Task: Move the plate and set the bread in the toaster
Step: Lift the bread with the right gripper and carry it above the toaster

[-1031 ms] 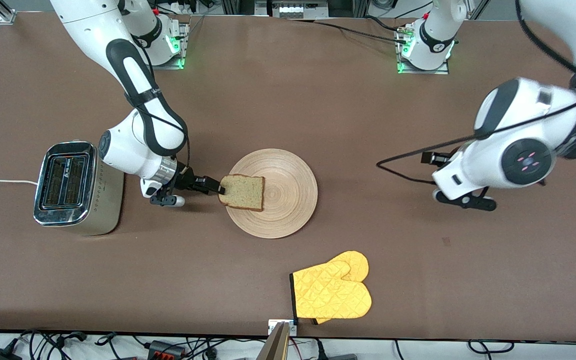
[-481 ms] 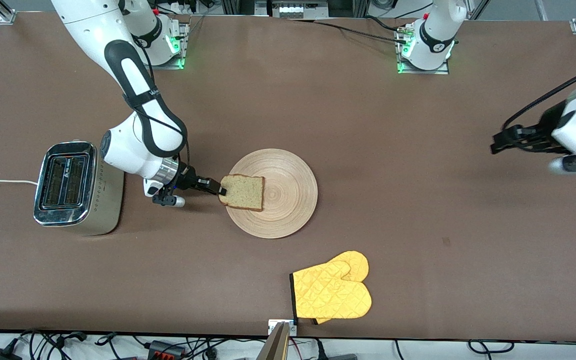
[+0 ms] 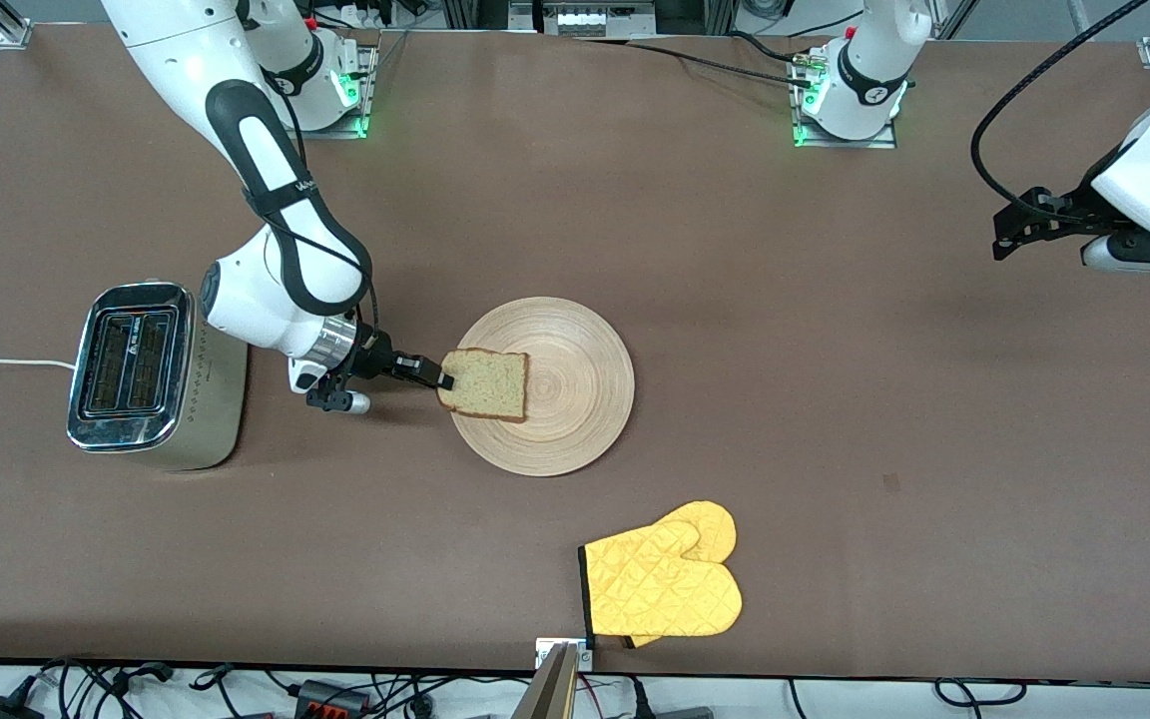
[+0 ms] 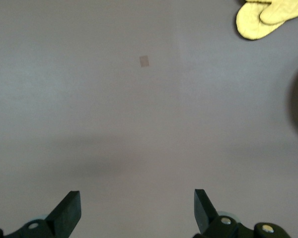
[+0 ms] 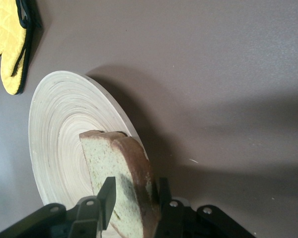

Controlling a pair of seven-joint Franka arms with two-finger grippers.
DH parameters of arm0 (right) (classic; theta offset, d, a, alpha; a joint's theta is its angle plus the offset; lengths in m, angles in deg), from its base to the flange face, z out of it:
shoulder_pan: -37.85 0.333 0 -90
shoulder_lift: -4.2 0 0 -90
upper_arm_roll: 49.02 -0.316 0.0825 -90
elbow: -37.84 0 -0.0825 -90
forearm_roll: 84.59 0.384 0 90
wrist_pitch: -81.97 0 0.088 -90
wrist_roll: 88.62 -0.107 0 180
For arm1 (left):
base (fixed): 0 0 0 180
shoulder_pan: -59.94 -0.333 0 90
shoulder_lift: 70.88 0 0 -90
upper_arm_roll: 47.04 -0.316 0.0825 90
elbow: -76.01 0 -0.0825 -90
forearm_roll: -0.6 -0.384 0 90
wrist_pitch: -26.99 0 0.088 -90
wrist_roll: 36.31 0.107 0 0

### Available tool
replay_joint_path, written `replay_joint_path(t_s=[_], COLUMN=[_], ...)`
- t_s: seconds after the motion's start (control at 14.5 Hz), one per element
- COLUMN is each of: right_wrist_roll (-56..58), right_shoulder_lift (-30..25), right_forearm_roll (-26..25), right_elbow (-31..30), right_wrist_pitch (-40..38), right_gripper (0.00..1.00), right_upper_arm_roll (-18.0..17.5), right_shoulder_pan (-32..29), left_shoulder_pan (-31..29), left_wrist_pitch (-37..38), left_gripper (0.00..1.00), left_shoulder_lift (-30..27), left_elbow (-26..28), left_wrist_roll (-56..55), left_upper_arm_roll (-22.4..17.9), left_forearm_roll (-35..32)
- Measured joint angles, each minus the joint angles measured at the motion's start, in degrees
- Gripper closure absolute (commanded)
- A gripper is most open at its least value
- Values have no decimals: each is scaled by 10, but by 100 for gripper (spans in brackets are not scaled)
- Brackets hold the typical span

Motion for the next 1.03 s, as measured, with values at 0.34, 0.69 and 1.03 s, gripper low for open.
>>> replay_joint_path(t_s=[0.34, 0.69, 1.03], right_wrist_roll=[21, 26, 26], right_shoulder_lift=[6, 8, 8], right_forearm_roll=[0, 0, 1], right_elbow=[0, 1, 2], right_wrist_pitch=[0, 0, -1], right_gripper=[58, 72, 95], right_upper_arm_roll=[0, 0, 0], right_shoulder_pan=[0, 0, 0], left_shoulder_pan=[-1, -3, -3], left_wrist_pitch=[12, 20, 22], left_gripper=[0, 0, 0], left_shoulder_lift=[2, 2, 3], left_elbow=[-1, -1, -1], left_wrist_roll=[0, -16, -22], left_upper_arm_roll=[4, 3, 3], left_forearm_roll=[-3, -3, -3])
